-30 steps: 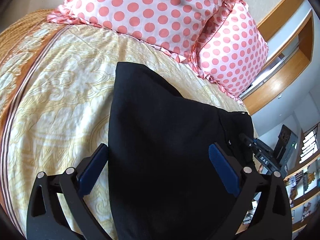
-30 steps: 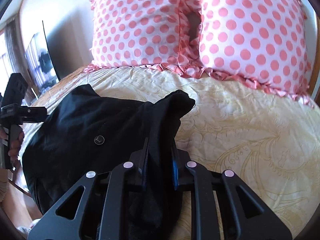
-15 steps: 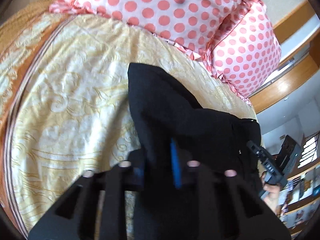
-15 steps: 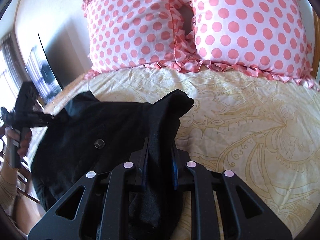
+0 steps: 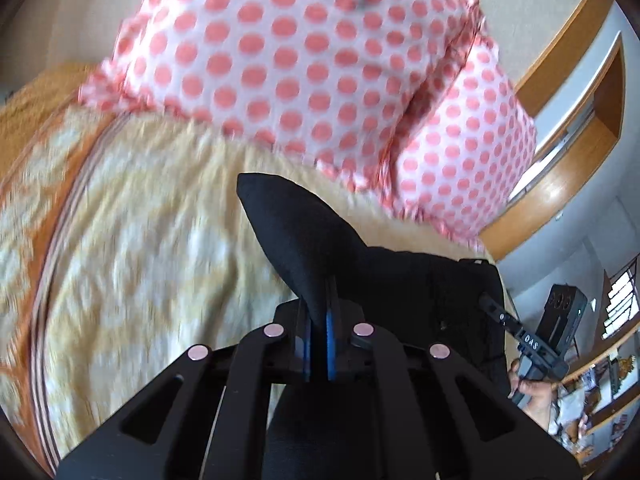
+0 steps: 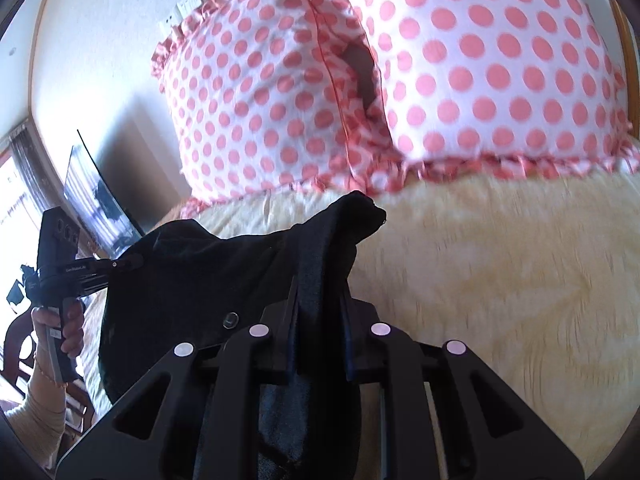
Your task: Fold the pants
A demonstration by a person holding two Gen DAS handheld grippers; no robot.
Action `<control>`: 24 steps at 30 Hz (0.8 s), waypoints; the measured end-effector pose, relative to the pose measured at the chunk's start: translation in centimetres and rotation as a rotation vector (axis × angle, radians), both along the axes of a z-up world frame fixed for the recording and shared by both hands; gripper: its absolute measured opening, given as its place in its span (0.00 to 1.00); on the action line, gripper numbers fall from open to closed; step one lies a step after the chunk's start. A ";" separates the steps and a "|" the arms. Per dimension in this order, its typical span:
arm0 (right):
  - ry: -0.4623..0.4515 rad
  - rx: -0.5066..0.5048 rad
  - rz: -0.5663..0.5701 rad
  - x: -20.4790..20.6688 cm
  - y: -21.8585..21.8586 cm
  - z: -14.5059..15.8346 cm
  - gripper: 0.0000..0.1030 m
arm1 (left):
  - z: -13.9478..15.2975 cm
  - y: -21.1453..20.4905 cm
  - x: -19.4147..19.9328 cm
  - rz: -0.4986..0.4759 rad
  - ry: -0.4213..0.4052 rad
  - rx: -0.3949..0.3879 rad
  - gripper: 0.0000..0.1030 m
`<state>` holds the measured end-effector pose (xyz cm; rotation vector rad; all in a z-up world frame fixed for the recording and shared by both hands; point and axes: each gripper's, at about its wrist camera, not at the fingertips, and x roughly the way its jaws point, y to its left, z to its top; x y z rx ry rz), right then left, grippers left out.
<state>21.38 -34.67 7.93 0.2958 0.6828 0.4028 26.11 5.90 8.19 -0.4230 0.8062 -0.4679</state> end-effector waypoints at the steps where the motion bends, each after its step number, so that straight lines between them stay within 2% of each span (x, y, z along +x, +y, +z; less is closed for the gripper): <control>1: -0.015 0.004 -0.012 0.9 0.3 0.4 0.16 | 0.4 -0.2 0.6 0.015 -0.017 0.005 0.04; 4: -0.057 0.011 -0.050 3.2 0.6 0.9 0.16 | 1.0 -0.2 2.8 0.069 -0.049 0.028 0.04; 5: -0.046 0.010 -0.062 4.2 0.7 0.7 0.16 | 0.7 -0.2 3.9 0.087 -0.044 0.052 0.04; 7: 0.033 -0.020 -0.083 6.3 1.1 -0.5 0.16 | -1.0 -0.3 5.9 0.105 0.026 0.092 0.05; 9: 0.134 -0.095 -0.111 7.7 1.9 -2.2 0.16 | -2.7 0.0 6.9 0.119 0.094 0.111 0.06; 11: 0.169 -0.144 -0.129 8.3 2.3 -3.1 0.17 | -4.0 -0.3 7.6 0.129 0.125 0.145 0.08; 13: 0.176 -0.151 -0.146 8.3 2.3 -3.1 0.18 | -4.6 -0.7 7.8 0.137 0.129 0.177 0.13; 15: 0.180 -0.196 -0.169 8.3 2.6 -3.2 0.28 | -4.8 -1.4 7.7 0.151 0.114 0.228 0.19; 17: 0.177 -0.245 -0.193 7.9 2.8 -3.1 0.43 | -4.5 -1.6 7.3 0.157 0.098 0.255 0.23; 18: 0.173 -0.257 -0.206 7.5 2.7 -3.0 0.45 | -4.0 -1.4 6.8 0.164 0.082 0.256 0.25; 20: 0.133 -0.280 -0.266 6.2 1.8 -2.0 0.47 | -2.7 -0.8 5.4 0.174 0.032 0.249 0.31; 21: 0.085 -0.292 -0.304 4.9 1.3 -0.9 0.47 | -1.9 -0.6 4.5 0.178 -0.007 0.252 0.37; 22: 0.049 -0.287 -0.301 3.8 1.2 -0.2 0.47 | -0.7 -0.5 2.8 0.169 -0.054 0.254 0.48; 23: 0.029 -0.276 -0.269 2.8 1.5 0.4 0.47 | 0.0 -0.6 1.4 0.147 -0.082 0.241 0.54; 24: 0.018 -0.271 -0.226 2.0 2.0 0.8 0.47 | 0.6 -1.0 0.2 0.119 -0.099 0.228 0.66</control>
